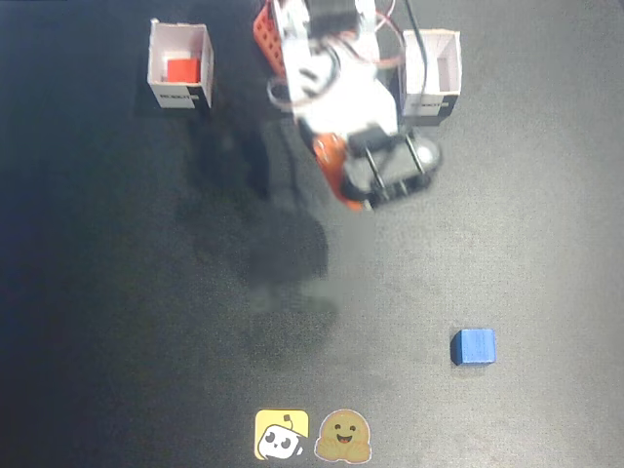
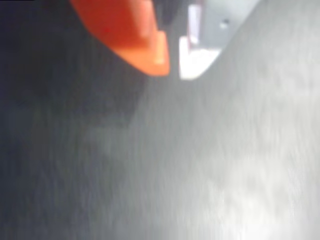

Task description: Put the red cube in the right box and the blue cube in the left box.

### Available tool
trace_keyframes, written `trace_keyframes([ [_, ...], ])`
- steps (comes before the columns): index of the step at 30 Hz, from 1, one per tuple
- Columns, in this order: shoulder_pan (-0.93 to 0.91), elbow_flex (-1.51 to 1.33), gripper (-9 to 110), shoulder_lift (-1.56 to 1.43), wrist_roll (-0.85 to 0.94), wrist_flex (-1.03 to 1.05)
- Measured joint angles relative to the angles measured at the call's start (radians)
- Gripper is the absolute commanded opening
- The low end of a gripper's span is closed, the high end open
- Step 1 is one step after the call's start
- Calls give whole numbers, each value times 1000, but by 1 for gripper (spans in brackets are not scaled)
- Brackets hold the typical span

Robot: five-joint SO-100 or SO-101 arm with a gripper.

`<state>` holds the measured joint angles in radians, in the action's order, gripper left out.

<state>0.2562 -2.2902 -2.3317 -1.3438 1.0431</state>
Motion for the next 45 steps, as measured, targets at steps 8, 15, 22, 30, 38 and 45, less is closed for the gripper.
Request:
trace_keyframes([
  [8,54,118,3,276,-144,-161],
  [15,80,158,6,422,-262,-287],
  [22,118,224,10,511,-305,-342],
  [30,215,345,13,626,-379,-344],
  [38,258,505,14,778,-399,-307],
  [45,272,594,17,891,-422,-304],
])
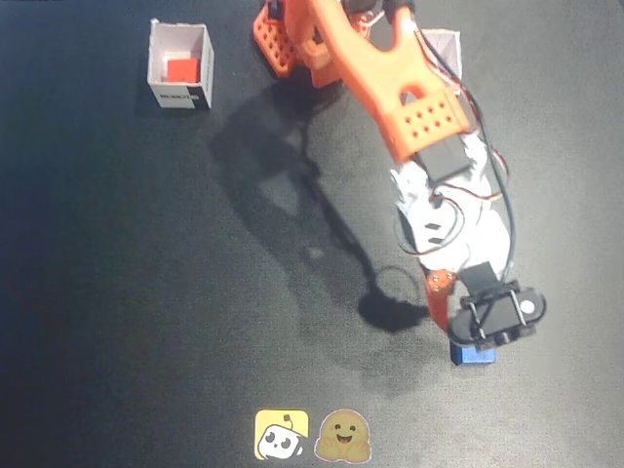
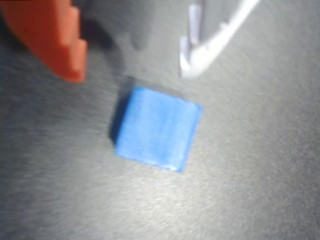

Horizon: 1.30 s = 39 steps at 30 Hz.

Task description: Put the red cube in the right box and the blue cube in the left box.

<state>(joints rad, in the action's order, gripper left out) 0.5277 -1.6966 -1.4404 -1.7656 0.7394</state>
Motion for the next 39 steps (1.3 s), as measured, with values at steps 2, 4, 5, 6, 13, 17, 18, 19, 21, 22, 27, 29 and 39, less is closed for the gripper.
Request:
trace_keyframes([
  [2,0,26,17,29,-8,0],
  [4,-3,38,20,48,-21,-6],
  [5,-2,46,21,55,-31,-8],
  [6,2,54,22,67,-31,-8],
  [13,12,114,24,130,-58,-8],
  [17,23,156,24,179,-71,-8],
  [18,21,170,24,195,-77,-6],
  [19,18,176,24,206,-83,-6],
  [21,18,195,23,225,-91,-6],
  [22,21,199,23,232,-97,-6],
  [27,28,219,23,272,-115,-6],
  [29,23,219,23,285,-123,-6],
  [39,32,308,22,368,-152,0],
])
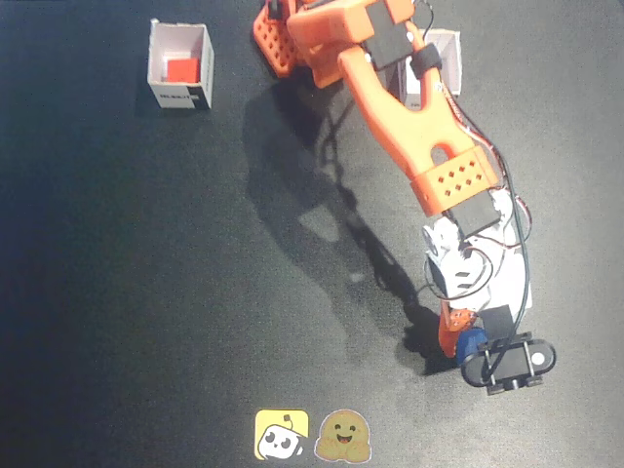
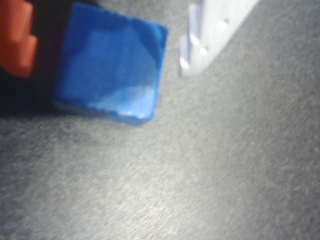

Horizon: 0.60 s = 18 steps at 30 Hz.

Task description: Put the red cube in the right box and the blue cube in the left box.

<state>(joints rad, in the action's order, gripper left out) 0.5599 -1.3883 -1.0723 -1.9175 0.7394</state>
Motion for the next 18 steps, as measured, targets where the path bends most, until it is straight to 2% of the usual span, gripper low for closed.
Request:
trace_keyframes([
  [18,-2,84,20,106,-38,3],
])
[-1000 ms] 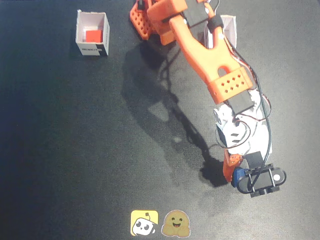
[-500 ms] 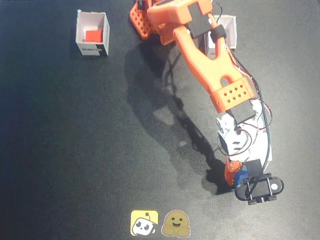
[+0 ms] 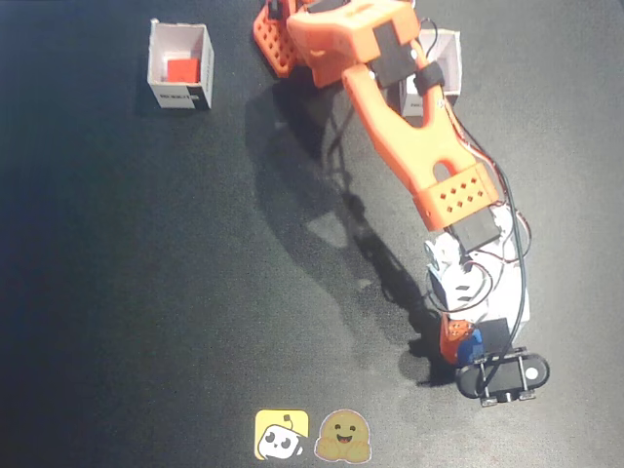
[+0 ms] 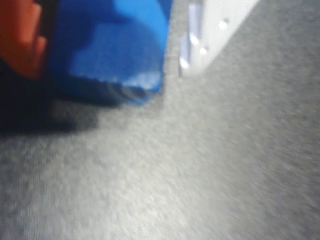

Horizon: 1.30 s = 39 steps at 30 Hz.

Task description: Put the red cube in the right box and the blue cube in the left box.

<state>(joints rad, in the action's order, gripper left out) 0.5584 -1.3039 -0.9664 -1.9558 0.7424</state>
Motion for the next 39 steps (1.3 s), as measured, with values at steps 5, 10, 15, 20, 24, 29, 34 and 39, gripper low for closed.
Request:
trace_keyframes([
  [5,0,0,19,2,-8,18],
  [10,0,0,13,6,-8,18],
  [15,-2,0,11,6,-20,20],
  [20,-2,0,10,0,-20,69],
  [24,-18,0,10,-52,11,163],
  [29,-77,0,10,-164,97,310],
  [34,-95,0,10,-287,153,451],
  [39,-106,-5,11,-385,160,557],
])
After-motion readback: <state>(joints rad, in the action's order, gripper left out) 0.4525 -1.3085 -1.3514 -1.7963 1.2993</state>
